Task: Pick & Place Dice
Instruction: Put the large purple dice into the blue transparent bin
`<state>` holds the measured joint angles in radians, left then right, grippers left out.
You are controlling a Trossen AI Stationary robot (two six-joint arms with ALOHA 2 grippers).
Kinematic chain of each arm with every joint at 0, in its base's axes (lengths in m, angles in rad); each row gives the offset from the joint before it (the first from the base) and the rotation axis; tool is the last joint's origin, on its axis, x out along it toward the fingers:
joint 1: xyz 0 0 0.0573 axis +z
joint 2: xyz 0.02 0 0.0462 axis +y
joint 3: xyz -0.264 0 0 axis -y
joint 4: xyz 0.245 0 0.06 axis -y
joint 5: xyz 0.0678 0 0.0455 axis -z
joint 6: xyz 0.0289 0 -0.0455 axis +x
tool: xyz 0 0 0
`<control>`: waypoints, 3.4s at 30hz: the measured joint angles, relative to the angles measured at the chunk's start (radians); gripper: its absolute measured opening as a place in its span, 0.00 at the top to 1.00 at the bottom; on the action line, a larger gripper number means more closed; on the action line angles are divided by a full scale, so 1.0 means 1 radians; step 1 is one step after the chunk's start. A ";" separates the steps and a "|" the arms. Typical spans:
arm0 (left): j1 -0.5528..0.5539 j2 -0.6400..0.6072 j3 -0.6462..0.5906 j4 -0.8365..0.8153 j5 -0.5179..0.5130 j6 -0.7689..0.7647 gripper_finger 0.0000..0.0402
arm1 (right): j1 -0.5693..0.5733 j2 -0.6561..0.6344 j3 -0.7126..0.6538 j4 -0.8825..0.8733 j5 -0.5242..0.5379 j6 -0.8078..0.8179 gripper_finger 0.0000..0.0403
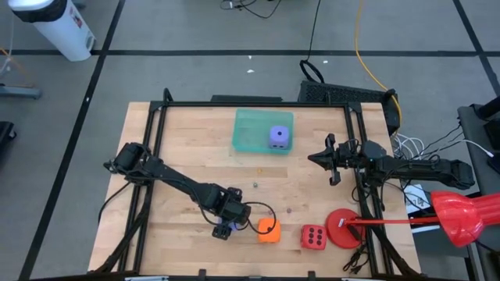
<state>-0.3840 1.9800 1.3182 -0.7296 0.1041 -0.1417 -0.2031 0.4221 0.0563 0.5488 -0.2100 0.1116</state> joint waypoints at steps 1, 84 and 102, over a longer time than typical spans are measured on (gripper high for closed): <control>0.000 0.000 -0.001 0.003 -0.001 -0.002 0.01 | 0.000 0.000 0.000 0.000 0.000 0.000 0.99; 0.731 -0.173 -0.005 0.389 -0.133 0.507 0.01 | -0.073 0.672 0.376 0.019 0.164 -0.389 1.00; 0.717 -0.173 -0.005 0.384 -0.120 0.540 0.01 | -0.240 1.115 0.765 0.011 -0.079 -0.494 1.00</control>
<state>0.3331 1.8069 1.3128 -0.3457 -0.0158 0.3988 -0.4428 1.5370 0.8208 0.5600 -0.2890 -0.3825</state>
